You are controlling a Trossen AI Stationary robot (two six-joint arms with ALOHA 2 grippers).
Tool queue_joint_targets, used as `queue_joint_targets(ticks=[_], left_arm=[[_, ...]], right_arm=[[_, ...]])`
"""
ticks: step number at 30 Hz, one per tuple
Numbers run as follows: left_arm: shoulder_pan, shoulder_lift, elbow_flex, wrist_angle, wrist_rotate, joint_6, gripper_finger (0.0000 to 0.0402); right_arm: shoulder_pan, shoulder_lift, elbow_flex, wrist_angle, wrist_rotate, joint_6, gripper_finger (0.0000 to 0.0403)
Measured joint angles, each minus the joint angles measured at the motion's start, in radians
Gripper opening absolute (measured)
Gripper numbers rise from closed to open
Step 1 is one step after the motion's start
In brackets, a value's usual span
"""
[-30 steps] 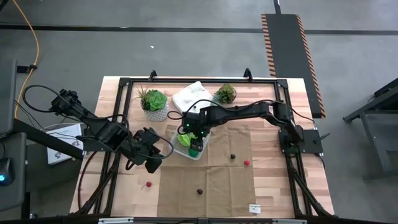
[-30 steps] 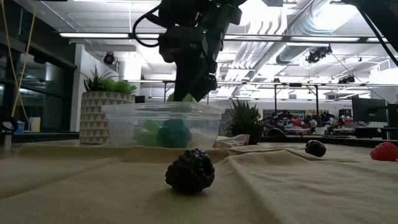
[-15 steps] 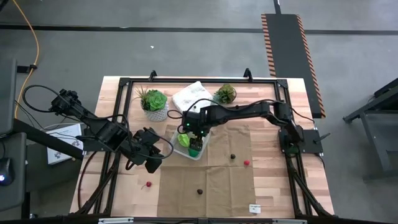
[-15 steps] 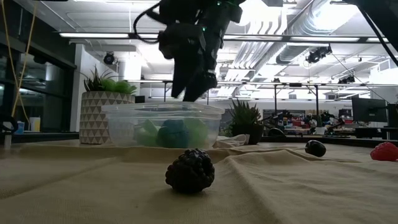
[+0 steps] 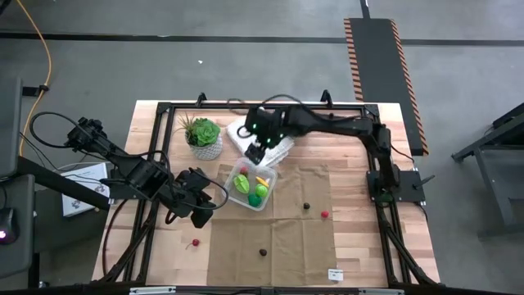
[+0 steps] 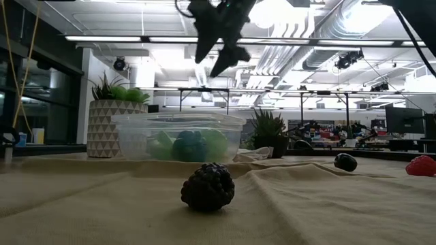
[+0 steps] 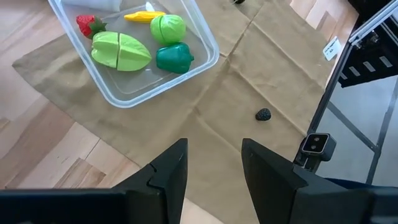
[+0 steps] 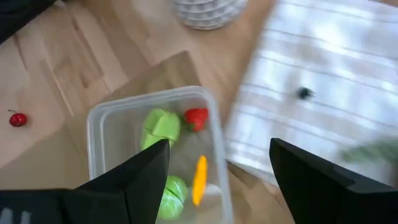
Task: Pick and placing Produce into tupperware
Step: Put the red raspberry into transparent bin
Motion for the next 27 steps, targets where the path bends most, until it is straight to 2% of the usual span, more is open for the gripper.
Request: queue_joint_targets(ticks=[8,12,17,20,24,27], left_arm=[[0.000,0.000,0.000,0.001,-0.002,0.045,0.0140],[0.000,0.000,0.000,0.002,-0.002,0.045,0.0140],[0.000,0.000,0.000,0.003,-0.002,0.045,0.0140],[0.000,0.000,0.000,0.002,-0.002,0.045,0.0140],[0.000,0.000,0.000,0.001,0.000,0.045,0.0140],[0.000,0.000,0.000,-0.007,0.001,0.045,0.0140]], right_arm=[[-0.044,-0.004,0.261,-0.383,0.000,0.008,0.0267],[-0.044,-0.008,0.330,-0.546,0.000,0.008,0.0267],[-0.011,-0.087,0.208,-0.540,-0.016,0.001,0.0267],[0.024,-0.147,0.080,-0.538,-0.012,0.009,0.0267],[0.078,-0.255,-0.168,-0.497,0.009,0.069,0.0267],[0.125,-0.355,-0.399,-0.355,-0.014,0.148,0.0267]])
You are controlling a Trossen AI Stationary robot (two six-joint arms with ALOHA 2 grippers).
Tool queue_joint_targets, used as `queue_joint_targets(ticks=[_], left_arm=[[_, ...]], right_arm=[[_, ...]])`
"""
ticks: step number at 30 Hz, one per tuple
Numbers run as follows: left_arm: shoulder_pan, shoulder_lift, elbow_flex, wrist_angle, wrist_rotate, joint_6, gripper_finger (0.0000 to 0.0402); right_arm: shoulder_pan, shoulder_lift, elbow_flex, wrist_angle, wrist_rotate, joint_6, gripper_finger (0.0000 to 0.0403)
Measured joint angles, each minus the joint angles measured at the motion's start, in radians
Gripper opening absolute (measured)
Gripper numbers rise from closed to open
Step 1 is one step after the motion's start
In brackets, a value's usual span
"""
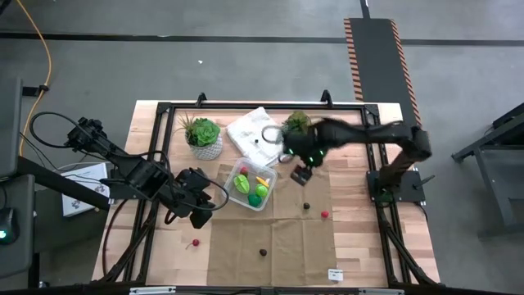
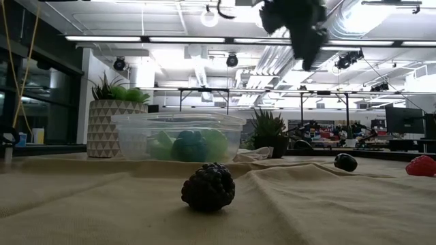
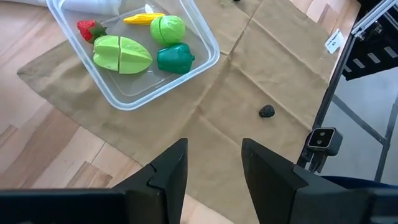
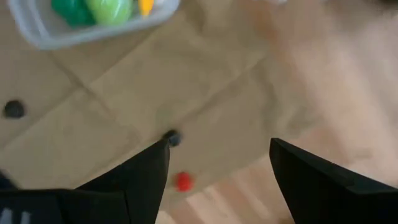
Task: Pick and placing Produce into tupperware
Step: Put the red raspberry into transparent bin
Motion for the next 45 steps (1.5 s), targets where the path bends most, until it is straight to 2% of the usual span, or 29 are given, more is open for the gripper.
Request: queue_joint_targets(ticks=[4,8,14,22,26,32,39,45], left_arm=[[0.000,0.000,0.000,-0.009,0.001,0.000,0.0140],[0.000,0.000,0.000,-0.016,0.001,0.000,0.0140],[0.000,0.000,0.000,-0.016,0.001,0.000,0.0140],[0.000,0.000,0.000,-0.014,0.003,-0.003,0.0140],[0.000,0.000,0.000,-0.013,0.003,-0.004,0.0140],[0.000,0.000,0.000,-0.013,0.001,-0.006,0.0140],[0.000,0.000,0.000,-0.013,0.000,-0.006,0.0140],[0.000,0.004,0.000,-0.012,-0.001,-0.006,0.0140]], right_arm=[[0.061,-0.142,-0.284,0.243,-0.086,0.172,0.0267],[0.119,-0.248,-0.476,0.365,-0.087,0.360,0.0267],[0.196,-0.340,-0.609,0.397,-0.083,0.553,0.0267],[0.306,-0.414,-0.708,0.428,-0.020,0.630,0.0267],[0.364,-0.407,-0.717,0.429,0.009,0.546,0.0267],[0.437,-0.380,-0.718,0.436,0.069,0.333,0.0267],[0.501,-0.367,-0.718,0.470,0.088,0.056,0.0267],[0.518,-0.334,-0.718,0.475,0.092,-0.043,0.0267]])
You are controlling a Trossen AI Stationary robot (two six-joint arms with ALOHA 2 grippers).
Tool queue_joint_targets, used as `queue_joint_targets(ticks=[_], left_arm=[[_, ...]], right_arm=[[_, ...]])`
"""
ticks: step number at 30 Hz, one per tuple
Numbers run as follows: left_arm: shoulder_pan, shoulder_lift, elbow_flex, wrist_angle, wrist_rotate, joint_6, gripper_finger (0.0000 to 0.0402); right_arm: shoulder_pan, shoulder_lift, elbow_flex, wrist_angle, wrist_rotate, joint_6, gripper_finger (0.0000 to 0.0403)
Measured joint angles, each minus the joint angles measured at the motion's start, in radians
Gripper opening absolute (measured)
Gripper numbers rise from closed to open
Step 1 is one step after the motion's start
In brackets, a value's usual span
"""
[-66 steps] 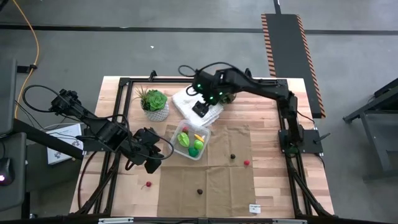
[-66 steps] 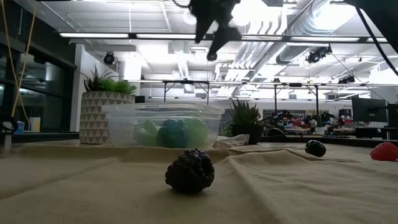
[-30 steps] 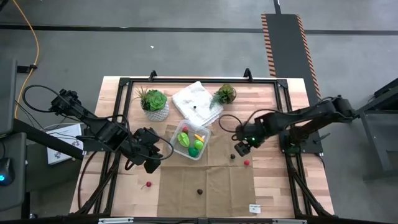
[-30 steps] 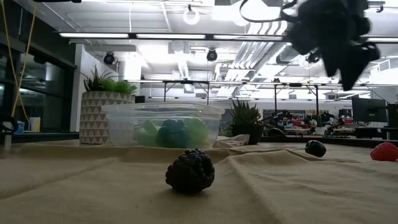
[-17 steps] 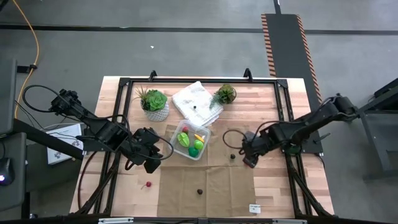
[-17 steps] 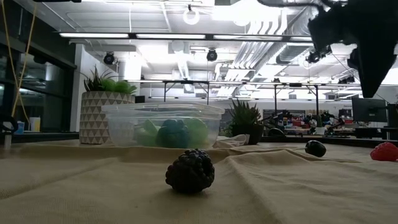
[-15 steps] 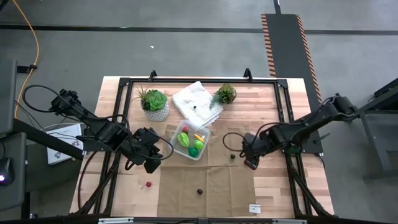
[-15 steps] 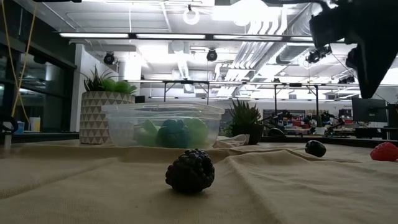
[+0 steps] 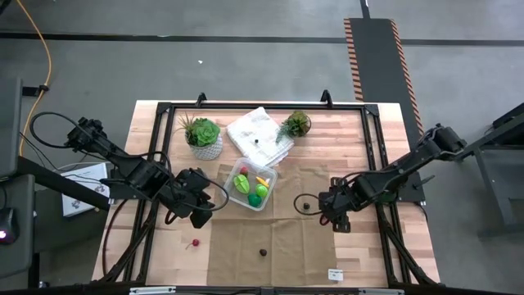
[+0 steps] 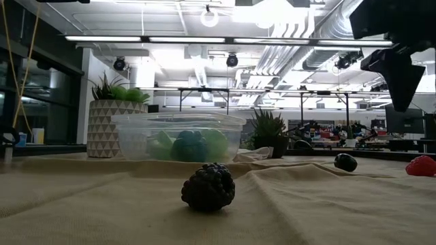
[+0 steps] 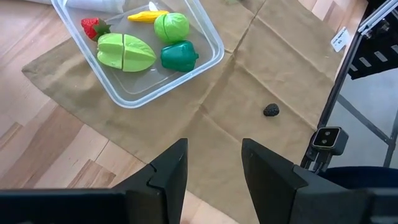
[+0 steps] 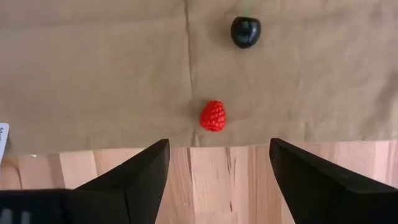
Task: Pick and placing Produce into tupperware
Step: Put the red raspberry into transparent bin
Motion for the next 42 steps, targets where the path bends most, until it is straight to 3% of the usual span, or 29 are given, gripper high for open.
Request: queue_joint_targets(ticks=[15,22,33,42], left_arm=[[0.000,0.000,0.000,-0.001,0.000,-0.024,0.0140],[0.000,0.000,0.000,-0.002,-0.001,-0.023,0.0140],[0.000,0.000,0.000,-0.004,-0.001,-0.021,0.0140],[0.000,0.000,0.000,-0.004,0.000,-0.021,0.0140]], right_arm=[[0.002,0.162,-0.004,0.097,0.002,-0.028,0.0267],[0.002,0.166,-0.048,0.135,0.002,-0.001,0.0266],[0.002,0.166,-0.083,0.203,-0.030,0.026,0.0213],[0.001,0.166,-0.083,0.214,-0.011,0.026,0.0205]])
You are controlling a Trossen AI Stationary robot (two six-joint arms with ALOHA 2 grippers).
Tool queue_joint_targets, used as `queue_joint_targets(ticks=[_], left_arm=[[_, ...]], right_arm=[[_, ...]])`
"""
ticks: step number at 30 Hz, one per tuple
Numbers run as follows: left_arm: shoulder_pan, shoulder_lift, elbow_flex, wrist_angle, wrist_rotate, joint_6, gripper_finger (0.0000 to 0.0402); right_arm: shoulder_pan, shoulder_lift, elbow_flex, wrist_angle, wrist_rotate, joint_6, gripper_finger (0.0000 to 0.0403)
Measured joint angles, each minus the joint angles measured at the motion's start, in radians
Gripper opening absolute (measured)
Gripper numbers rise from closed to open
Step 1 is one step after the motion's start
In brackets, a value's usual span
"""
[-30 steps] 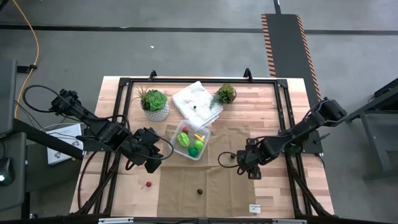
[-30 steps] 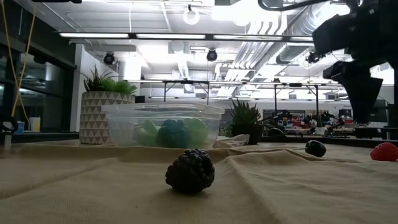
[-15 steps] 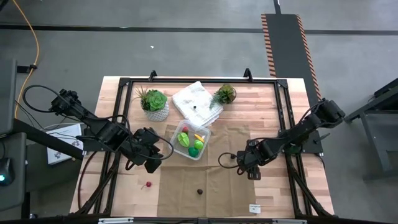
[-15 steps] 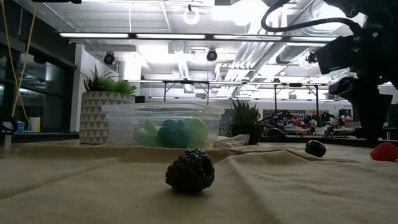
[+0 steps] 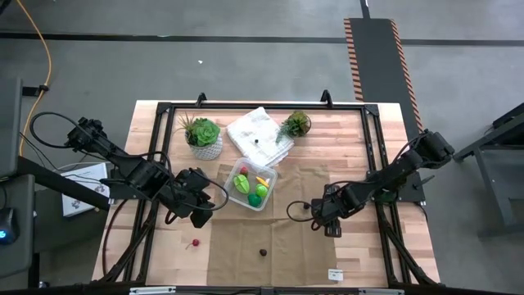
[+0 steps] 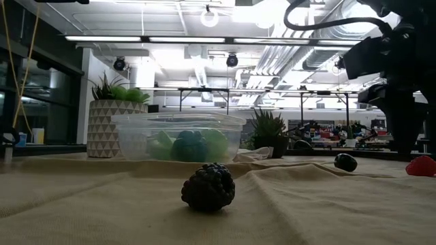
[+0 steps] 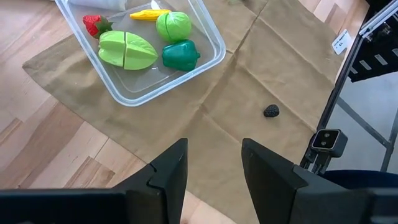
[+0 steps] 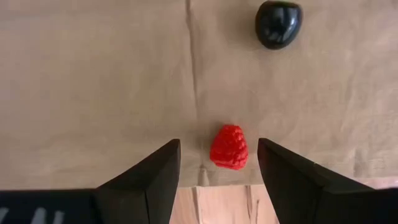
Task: Pick and placing Produce into tupperware
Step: Put the red raspberry into transparent bin
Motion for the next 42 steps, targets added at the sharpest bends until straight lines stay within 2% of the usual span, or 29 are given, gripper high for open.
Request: queue_joint_targets(ticks=[10,42], left_arm=[[0.000,0.000,0.000,0.000,0.000,0.000,0.0140],[0.000,0.000,0.000,0.000,0.008,0.000,0.0140]], right_arm=[[-0.002,0.000,-0.067,0.036,0.007,0.058,0.0205],[-0.001,0.000,-0.084,0.076,0.042,0.056,0.0204]])
